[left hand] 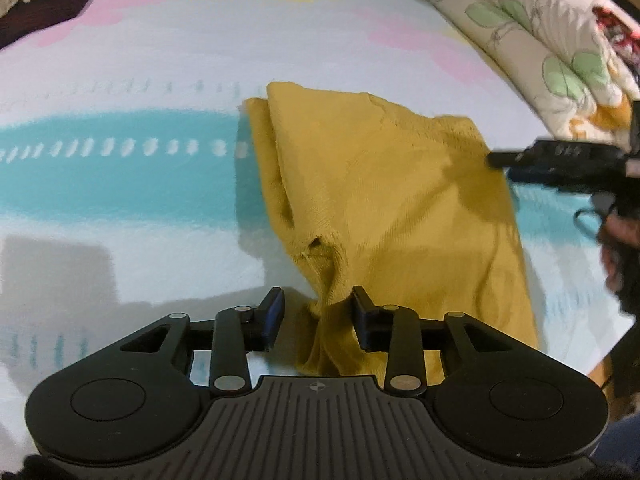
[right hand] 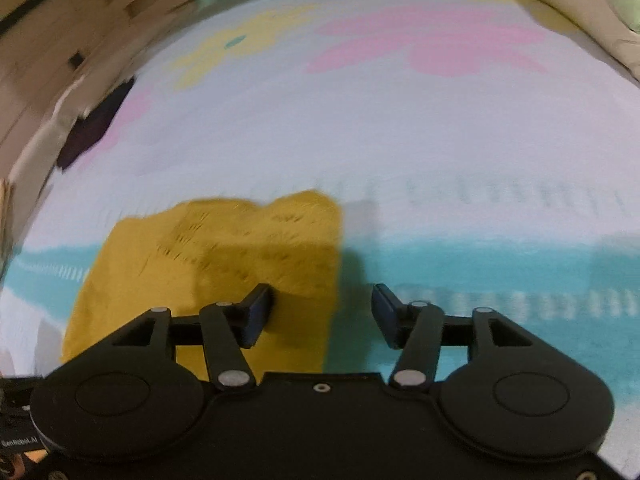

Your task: Fold small clothes

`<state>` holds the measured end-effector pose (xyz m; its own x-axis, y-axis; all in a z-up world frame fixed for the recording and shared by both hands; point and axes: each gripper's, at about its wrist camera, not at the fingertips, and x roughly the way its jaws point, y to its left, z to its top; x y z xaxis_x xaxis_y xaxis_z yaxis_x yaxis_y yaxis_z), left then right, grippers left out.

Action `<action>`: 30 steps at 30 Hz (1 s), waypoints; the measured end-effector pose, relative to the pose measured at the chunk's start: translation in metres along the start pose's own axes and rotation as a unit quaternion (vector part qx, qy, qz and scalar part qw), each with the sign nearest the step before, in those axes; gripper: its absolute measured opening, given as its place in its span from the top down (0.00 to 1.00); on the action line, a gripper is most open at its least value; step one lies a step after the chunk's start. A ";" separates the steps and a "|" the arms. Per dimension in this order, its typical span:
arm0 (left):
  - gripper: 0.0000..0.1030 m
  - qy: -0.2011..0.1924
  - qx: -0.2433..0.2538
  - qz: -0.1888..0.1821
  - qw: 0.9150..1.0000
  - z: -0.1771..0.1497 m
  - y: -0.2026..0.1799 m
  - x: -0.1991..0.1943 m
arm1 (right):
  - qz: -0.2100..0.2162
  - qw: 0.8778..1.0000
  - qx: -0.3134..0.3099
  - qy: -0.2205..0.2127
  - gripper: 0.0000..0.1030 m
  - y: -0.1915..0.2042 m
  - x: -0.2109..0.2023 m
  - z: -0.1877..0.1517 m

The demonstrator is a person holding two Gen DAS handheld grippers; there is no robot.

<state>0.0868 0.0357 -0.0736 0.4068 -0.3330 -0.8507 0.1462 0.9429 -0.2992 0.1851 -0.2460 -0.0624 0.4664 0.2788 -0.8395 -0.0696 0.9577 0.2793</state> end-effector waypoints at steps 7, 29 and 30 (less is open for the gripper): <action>0.66 -0.051 0.017 0.031 0.998 -0.003 -0.011 -0.037 | 0.013 0.998 0.035 -0.050 0.40 -0.018 -0.036 -0.001; 0.13 -0.037 -0.011 0.142 0.989 0.056 0.002 0.044 | -0.025 0.998 -0.054 0.036 0.01 0.007 -0.005 -0.041; 0.13 -0.037 -0.011 0.140 0.989 0.058 0.003 0.043 | -0.024 0.998 -0.048 0.036 0.01 0.006 -0.007 -0.041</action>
<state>0.1568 0.0243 -0.0858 0.4927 -0.0582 -0.8682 -0.0003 0.9978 -0.0670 0.1451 -0.2396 -0.0746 0.4072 0.2341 -0.8828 -0.1346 0.9714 0.1955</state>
